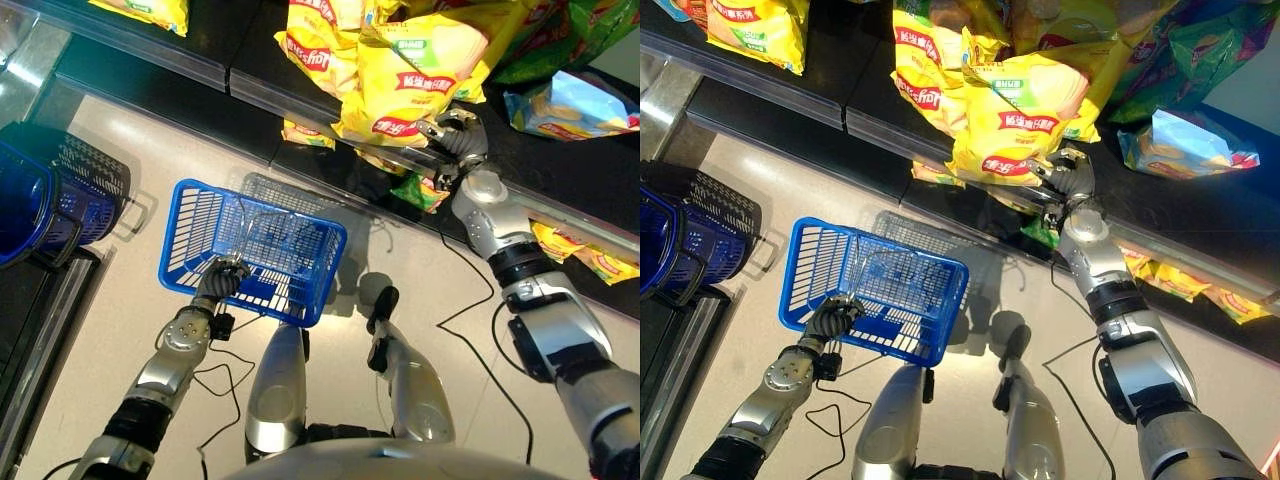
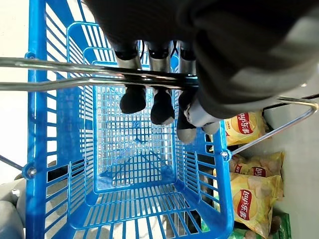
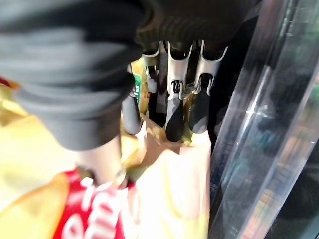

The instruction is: Pick up the snacks into the basket

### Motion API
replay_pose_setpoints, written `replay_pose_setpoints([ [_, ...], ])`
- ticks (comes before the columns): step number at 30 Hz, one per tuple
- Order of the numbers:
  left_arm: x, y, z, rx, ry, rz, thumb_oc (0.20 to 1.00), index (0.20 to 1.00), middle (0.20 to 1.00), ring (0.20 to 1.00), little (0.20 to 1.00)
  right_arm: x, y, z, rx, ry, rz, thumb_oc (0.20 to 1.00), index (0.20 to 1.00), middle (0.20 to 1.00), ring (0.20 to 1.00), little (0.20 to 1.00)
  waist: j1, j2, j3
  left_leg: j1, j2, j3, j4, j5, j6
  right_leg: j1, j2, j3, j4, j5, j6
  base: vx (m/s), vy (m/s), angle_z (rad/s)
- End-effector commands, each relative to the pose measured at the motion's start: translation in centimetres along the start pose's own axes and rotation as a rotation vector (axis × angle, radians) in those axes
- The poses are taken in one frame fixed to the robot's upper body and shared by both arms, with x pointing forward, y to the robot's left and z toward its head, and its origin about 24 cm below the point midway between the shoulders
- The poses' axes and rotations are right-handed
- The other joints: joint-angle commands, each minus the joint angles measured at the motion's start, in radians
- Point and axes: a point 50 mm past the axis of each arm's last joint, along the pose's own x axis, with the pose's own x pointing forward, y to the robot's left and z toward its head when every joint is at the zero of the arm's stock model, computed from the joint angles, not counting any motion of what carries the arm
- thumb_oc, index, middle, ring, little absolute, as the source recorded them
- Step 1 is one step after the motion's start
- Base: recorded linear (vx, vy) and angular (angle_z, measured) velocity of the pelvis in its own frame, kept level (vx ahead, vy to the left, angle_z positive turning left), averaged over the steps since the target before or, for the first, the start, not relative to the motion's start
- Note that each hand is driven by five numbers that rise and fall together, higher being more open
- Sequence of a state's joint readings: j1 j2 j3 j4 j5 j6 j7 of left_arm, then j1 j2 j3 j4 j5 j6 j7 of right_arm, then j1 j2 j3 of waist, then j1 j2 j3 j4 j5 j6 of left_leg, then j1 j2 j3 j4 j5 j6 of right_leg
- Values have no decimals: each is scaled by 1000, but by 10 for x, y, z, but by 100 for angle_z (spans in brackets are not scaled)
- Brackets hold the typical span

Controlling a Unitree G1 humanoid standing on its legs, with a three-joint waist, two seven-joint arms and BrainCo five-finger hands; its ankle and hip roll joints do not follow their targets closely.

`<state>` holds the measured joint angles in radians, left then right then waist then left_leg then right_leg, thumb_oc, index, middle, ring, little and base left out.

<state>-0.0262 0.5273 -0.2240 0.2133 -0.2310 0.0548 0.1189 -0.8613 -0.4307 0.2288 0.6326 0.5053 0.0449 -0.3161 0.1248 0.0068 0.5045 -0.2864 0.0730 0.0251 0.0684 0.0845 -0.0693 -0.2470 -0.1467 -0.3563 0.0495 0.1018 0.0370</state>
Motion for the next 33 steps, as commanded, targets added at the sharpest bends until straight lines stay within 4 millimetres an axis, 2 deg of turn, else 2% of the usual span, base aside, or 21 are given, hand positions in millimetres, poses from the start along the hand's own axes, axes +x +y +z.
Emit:
replay_pose_setpoints([
  [1,-16,8,17,40,-114,-4,200,200,200,200,200,8,19,35,52,-103,58,200,200,200,200,200,11,-29,-36,6,-20,33,72,-98,28,-28,-79,59,85,-45,87,0,0,0],
  [6,-17,10,14,45,-101,1,200,200,200,200,200,1,27,30,81,-104,101,200,200,200,200,200,14,-34,-33,14,-20,27,67,-94,29,-14,-79,51,84,-48,85,0,0,0],
  [21,-18,13,13,60,-94,9,200,200,200,200,200,-8,32,17,111,-85,132,200,200,200,200,200,22,-40,-32,25,-24,23,57,-88,34,-2,-81,50,75,-42,86,0,0,0],
  [24,-18,14,19,7,-122,11,200,200,200,200,200,-24,36,7,107,-94,220,200,200,200,200,200,18,-45,-32,30,-26,22,52,-86,36,2,-83,48,74,-41,87,0,0,0],
  [27,-18,19,31,-54,-177,23,200,200,200,200,200,-52,35,-21,45,-61,347,200,200,200,200,200,13,-52,-30,28,-28,16,52,-83,37,6,-86,43,73,-41,89,1,-5,2],
  [28,-18,20,33,-57,-191,26,200,200,200,200,200,-59,29,-28,17,-51,353,200,200,200,200,200,12,-54,-29,27,-29,13,53,-82,37,8,-87,41,73,-42,89,-5,-12,11],
  [29,-17,20,41,-87,-227,25,200,200,200,200,200,-71,18,-48,-14,5,368,200,200,200,200,200,12,-54,-25,25,-32,7,57,-83,39,12,-89,35,75,-41,90,-4,-3,11],
  [30,-17,20,41,-87,-227,25,200,200,200,200,200,-71,17,-48,-14,5,368,200,200,200,200,200,12,-53,-25,25,-32,7,58,-83,39,12,-89,35,75,-41,90,-19,-1,16],
  [31,-16,22,52,-88,-274,27,200,200,200,200,200,-82,8,-61,-82,36,386,200,200,200,200,200,10,-50,-18,20,-34,0,65,-85,40,13,-91,30,79,-43,91,-14,0,11],
  [33,-15,23,57,-96,-297,31,200,200,200,200,200,-87,5,-67,-89,52,391,200,200,200,200,200,9,-47,-17,18,-34,-3,67,-85,40,13,-93,28,81,-44,92,-16,6,8],
])
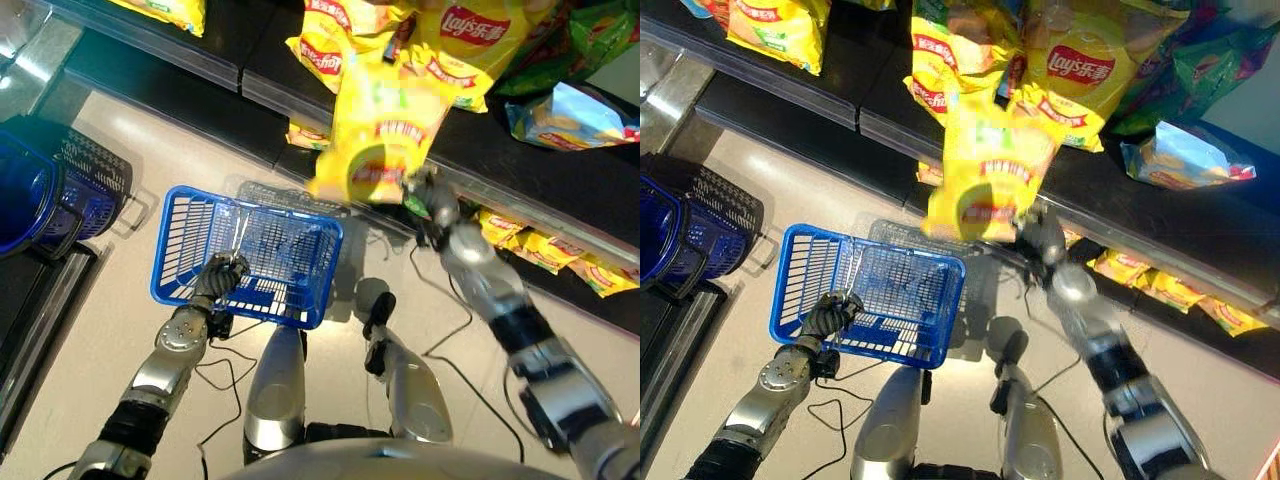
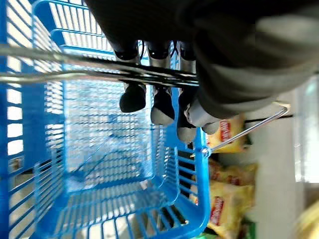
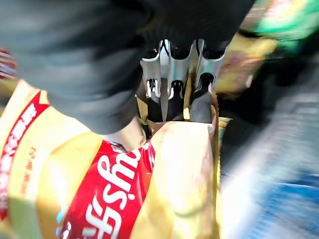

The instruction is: Pick up the snacks into the basket

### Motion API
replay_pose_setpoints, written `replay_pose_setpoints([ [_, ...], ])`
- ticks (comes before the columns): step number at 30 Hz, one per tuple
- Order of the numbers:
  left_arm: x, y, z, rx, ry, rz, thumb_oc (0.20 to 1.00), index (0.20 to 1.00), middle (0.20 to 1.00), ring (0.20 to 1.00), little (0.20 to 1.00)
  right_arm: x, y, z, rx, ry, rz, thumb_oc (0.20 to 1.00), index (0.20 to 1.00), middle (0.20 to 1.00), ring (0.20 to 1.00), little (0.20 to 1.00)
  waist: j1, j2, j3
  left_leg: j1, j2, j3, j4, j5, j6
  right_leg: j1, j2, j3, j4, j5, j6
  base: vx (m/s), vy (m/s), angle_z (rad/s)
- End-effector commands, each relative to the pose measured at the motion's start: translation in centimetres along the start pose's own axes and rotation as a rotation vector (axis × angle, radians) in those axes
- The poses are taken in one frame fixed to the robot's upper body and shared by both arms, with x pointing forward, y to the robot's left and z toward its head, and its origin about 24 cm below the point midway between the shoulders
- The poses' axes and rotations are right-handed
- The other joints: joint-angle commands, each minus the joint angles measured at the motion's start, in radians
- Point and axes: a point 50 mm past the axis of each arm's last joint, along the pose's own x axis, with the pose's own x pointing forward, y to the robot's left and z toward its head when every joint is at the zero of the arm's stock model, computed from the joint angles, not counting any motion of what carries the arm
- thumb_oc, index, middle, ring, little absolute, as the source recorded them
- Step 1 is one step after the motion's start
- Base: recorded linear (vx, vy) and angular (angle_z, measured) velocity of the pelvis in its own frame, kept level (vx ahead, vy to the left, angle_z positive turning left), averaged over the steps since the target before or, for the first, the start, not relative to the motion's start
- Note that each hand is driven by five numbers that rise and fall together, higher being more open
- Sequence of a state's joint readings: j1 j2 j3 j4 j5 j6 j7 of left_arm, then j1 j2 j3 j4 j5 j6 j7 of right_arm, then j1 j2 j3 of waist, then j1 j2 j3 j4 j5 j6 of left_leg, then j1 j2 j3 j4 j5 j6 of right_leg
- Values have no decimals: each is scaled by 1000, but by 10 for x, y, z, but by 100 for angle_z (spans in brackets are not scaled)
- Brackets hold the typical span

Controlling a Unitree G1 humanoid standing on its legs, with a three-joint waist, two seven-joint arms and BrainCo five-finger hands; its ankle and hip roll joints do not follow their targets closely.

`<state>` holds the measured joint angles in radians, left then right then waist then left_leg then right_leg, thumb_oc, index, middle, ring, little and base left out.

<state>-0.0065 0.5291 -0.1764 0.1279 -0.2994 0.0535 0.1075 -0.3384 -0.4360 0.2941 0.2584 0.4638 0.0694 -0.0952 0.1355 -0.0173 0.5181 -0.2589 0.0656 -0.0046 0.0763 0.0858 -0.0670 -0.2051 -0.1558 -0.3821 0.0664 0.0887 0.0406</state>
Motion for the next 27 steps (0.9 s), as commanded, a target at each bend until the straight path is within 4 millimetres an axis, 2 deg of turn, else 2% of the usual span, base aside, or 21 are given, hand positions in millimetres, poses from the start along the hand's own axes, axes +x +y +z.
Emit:
replay_pose_setpoints([
  [1,-8,14,49,-20,-254,12,200,200,200,200,200,-2,-1,27,-89,-137,65,200,200,200,200,200,-4,-20,-29,-10,-27,25,60,-86,37,-26,-85,52,63,-31,89,-20,17,4],
  [3,-4,13,57,-45,-291,22,200,200,200,200,200,-10,-4,13,-68,-103,62,200,200,200,200,200,-13,-16,-25,-12,-28,25,63,-88,38,-27,-86,51,65,-31,89,-7,11,2],
  [8,-3,15,60,-53,-305,40,200,200,200,200,200,-15,-5,11,-87,-108,73,200,200,200,200,200,-24,-16,-28,-9,-29,30,64,-92,40,-29,-86,60,64,-29,89,0,0,0],
  [13,-3,10,60,-142,-308,28,200,200,200,200,200,-19,-11,7,-203,-89,81,200,200,200,200,200,-32,-17,-33,-6,-29,37,64,-95,43,-31,-86,71,61,-26,90,-1,5,-1],
  [17,-3,2,76,-165,-367,-13,200,200,200,200,200,-19,-12,-13,-314,11,93,200,200,200,200,200,-36,-12,-26,-13,-33,35,72,-96,44,-37,-88,75,65,-25,91,0,0,0],
  [19,-3,-1,78,-168,-376,-25,200,200,200,200,200,-17,-10,-17,-333,27,95,200,200,200,200,200,-37,-10,-24,-15,-32,36,74,-96,44,-39,-89,74,67,-24,91,0,0,0],
  [22,-3,-9,87,-179,-410,-72,200,200,200,200,200,-9,-1,-21,-372,49,125,200,200,200,200,200,-34,-2,-18,-18,-34,36,74,-96,45,-43,-88,77,69,-25,91,0,0,0],
  [27,-2,-36,104,-210,-459,-185,200,200,200,200,200,15,28,-25,-462,92,192,200,200,200,200,200,-24,12,-4,-27,-33,31,68,-84,45,-53,-87,74,70,-23,87,0,0,0],
])
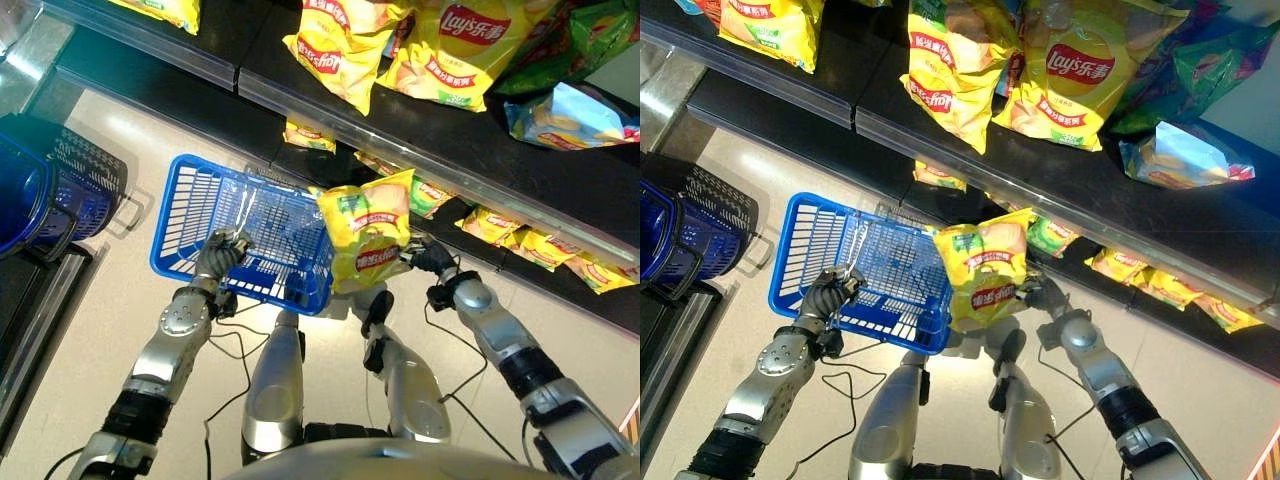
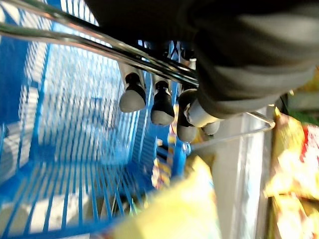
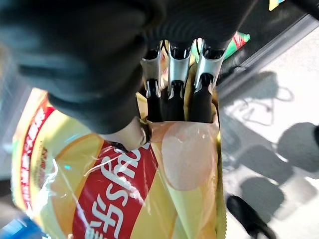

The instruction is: Pick up the snacks into the basket

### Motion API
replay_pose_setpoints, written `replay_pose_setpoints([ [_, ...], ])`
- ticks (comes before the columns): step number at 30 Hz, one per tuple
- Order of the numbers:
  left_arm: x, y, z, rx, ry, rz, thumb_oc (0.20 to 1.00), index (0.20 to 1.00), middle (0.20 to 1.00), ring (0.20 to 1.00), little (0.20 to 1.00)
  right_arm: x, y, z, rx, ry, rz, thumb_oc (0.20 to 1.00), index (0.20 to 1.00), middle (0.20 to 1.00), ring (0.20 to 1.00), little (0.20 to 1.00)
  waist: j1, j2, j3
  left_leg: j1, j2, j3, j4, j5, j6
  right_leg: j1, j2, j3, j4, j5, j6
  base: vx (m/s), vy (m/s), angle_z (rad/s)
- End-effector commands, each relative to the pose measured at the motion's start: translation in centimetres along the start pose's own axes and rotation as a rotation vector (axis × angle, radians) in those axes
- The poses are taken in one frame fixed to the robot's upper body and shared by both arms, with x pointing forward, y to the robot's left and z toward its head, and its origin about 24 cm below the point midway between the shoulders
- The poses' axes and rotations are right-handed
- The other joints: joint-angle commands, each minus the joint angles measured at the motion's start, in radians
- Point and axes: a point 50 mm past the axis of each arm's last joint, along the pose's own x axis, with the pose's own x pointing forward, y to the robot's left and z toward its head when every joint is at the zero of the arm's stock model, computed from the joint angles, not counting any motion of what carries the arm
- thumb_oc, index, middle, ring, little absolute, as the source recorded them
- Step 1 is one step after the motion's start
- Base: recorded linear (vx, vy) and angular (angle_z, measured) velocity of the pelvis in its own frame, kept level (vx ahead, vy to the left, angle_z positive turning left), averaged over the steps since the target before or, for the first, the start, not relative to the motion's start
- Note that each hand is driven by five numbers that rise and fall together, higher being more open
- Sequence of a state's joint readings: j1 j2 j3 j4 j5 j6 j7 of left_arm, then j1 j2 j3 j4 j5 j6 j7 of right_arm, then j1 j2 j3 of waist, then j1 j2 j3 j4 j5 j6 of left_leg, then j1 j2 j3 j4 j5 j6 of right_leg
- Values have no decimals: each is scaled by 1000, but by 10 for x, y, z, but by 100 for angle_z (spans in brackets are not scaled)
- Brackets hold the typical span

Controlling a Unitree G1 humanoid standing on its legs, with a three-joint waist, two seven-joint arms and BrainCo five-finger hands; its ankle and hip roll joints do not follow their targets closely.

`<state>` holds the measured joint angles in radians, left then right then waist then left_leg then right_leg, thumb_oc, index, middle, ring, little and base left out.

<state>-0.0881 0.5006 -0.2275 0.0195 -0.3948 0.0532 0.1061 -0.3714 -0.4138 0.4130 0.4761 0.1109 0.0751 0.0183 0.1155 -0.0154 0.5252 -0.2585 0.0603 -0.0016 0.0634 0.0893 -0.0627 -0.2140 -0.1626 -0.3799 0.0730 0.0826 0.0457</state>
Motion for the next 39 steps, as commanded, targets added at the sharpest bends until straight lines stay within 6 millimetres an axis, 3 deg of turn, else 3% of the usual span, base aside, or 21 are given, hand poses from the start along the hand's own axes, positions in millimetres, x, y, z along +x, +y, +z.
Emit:
replay_pose_setpoints([
  [1,0,-24,63,-89,-313,-116,200,200,200,200,200,15,7,31,-105,-91,26,200,200,200,200,200,0,14,-10,-30,-27,26,79,-86,41,-48,-80,72,64,-17,82,0,0,0],
  [9,8,-52,88,-140,-398,-209,200,200,200,200,200,35,18,33,-218,-9,23,200,200,200,200,200,15,21,-5,-70,-32,15,76,-75,42,-84,-85,62,73,-15,85,1,-6,4],
  [13,8,-65,91,-187,-399,-245,200,200,200,200,200,41,23,38,-240,-2,17,200,200,200,200,200,22,27,-5,-91,-36,13,85,-76,45,-105,-88,61,86,-17,84,3,0,2],
  [23,6,-97,88,-296,-347,-358,200,200,200,200,200,59,22,70,-297,-14,-34,200,200,200,200,200,33,45,-5,-128,-41,17,85,-74,50,-147,-88,65,91,-13,81,1,1,0],
  [27,5,-108,96,-315,-362,-408,200,200,200,200,200,65,20,82,-349,-15,-54,200,200,200,200,200,36,54,-5,-140,-45,16,86,-75,51,-159,-89,67,91,-11,81,0,0,0],
  [35,0,-140,108,-354,-372,-566,200,200,200,200,200,74,21,126,-504,-95,-64,200,200,200,200,200,49,70,-5,-181,-52,5,89,-65,53,-196,-93,63,94,-6,81,-3,1,2],
  [39,-3,-152,114,-366,-378,-628,200,200,200,200,200,76,22,131,-537,-94,-65,200,200,200,200,200,52,76,-5,-196,-57,-2,90,-62,54,-211,-94,61,100,-5,81,-1,3,1],
])
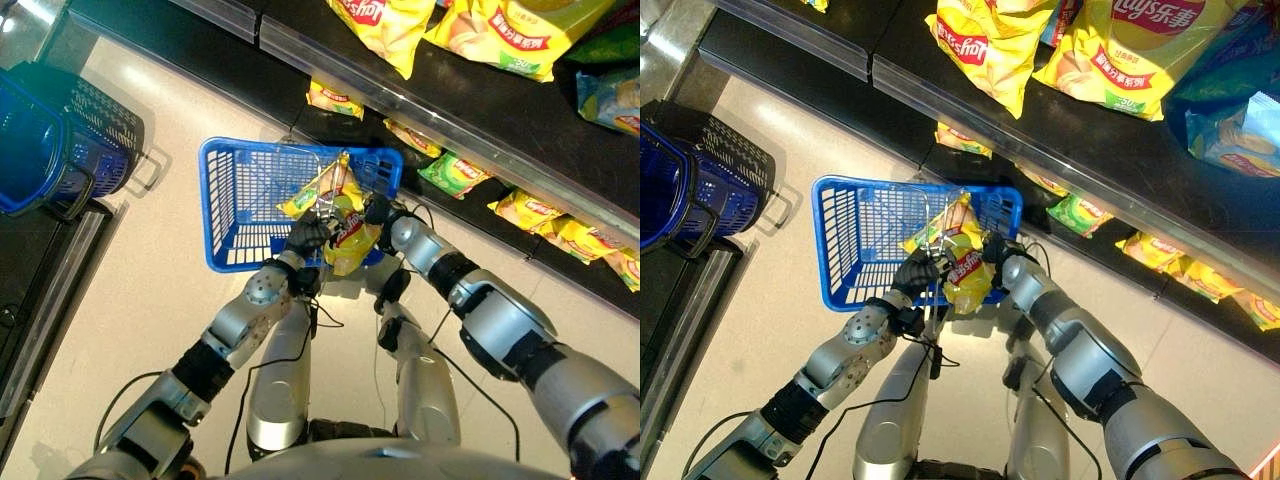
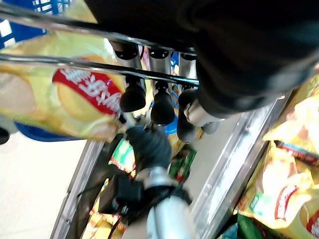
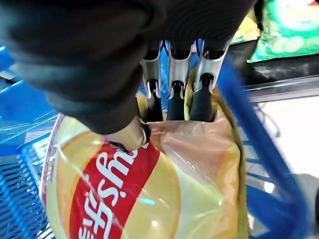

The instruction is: Pick up the snacks into the basket

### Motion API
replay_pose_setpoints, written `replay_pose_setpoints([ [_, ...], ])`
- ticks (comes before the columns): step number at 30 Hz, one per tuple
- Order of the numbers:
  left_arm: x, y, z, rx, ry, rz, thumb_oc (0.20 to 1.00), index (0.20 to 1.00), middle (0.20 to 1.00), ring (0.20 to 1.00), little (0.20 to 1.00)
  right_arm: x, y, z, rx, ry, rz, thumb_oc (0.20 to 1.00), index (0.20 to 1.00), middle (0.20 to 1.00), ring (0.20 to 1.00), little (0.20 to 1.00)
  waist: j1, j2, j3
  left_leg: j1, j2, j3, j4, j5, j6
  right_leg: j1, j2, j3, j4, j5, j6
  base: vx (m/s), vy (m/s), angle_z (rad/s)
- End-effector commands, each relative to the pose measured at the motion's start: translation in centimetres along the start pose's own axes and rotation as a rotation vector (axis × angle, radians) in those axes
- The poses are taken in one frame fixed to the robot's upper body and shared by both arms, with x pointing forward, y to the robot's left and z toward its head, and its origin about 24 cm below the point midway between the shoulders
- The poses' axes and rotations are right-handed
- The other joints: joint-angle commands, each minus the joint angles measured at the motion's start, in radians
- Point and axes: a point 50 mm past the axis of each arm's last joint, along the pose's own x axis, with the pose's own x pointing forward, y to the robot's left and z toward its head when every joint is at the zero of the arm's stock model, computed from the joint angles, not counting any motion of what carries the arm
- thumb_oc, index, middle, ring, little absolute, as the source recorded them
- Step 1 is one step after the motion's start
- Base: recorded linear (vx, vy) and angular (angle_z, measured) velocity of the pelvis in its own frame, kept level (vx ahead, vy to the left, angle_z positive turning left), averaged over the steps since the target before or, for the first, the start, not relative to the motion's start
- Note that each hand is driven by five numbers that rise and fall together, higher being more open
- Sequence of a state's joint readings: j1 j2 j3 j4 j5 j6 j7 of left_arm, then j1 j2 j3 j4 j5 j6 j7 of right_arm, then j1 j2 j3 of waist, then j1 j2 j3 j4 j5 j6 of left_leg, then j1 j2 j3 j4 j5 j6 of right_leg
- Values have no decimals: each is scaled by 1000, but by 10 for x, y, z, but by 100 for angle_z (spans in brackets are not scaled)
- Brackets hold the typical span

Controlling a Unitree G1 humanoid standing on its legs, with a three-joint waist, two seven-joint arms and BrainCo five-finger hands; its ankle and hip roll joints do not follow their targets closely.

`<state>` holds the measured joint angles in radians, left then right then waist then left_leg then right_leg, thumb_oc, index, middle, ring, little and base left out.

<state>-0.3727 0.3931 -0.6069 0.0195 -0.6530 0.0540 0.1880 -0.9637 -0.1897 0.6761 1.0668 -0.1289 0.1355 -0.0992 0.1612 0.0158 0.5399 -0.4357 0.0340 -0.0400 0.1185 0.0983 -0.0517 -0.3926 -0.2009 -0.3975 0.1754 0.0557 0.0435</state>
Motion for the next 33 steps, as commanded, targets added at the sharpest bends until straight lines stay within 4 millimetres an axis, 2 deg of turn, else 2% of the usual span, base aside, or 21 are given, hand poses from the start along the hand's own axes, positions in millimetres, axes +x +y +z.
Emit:
replay_pose_setpoints([
  [1,-5,-67,63,-117,-299,-316,200,200,200,200,200,5,-6,37,-36,-95,-16,200,200,200,200,200,9,47,-20,-23,-34,35,33,-69,44,-36,-56,78,-4,23,85,-7,0,3],
  [8,-5,-76,67,-153,-308,-348,200,200,200,200,200,6,-4,37,-84,-72,-18,200,200,200,200,200,12,54,-20,-38,-39,30,28,-64,44,-49,-59,76,-2,24,85,-1,5,5],
  [11,-7,-77,68,-186,-301,-359,200,200,200,200,200,7,-4,29,-59,-24,-26,200,200,200,200,200,12,58,-20,-41,-41,29,26,-64,45,-55,-59,77,-1,26,85,3,15,3],
  [12,-8,-78,68,-202,-299,-363,200,200,200,200,200,7,-6,17,-49,32,-37,200,200,200,200,200,12,63,-20,-40,-42,29,23,-64,46,-57,-61,76,-1,26,85,0,0,0],
  [14,-9,-79,69,-205,-299,-366,200,200,200,200,200,7,-7,12,-59,56,-43,200,200,200,200,200,13,65,-20,-40,-43,29,22,-64,46,-56,-60,74,-2,27,85,0,0,0],
  [18,-13,-82,73,-218,-311,-392,200,200,200,200,200,7,-13,-1,-79,122,-71,200,200,200,200,200,17,74,-20,-43,-46,29,19,-64,48,-61,-61,72,-2,26,87,0,0,0],
  [24,-19,-84,77,-250,-320,-419,200,200,200,200,200,6,-28,-9,-64,165,-139,200,200,200,200,200,21,87,-20,-57,-50,26,18,-62,50,-73,-64,70,0,26,88,0,0,0],
  [33,-27,-78,77,-261,-324,-414,200,200,200,200,200,4,-48,-24,-123,218,-190,200,200,200,200,200,28,103,-20,-72,-56,23,15,-58,52,-91,-68,68,3,29,90,0,0,0],
])
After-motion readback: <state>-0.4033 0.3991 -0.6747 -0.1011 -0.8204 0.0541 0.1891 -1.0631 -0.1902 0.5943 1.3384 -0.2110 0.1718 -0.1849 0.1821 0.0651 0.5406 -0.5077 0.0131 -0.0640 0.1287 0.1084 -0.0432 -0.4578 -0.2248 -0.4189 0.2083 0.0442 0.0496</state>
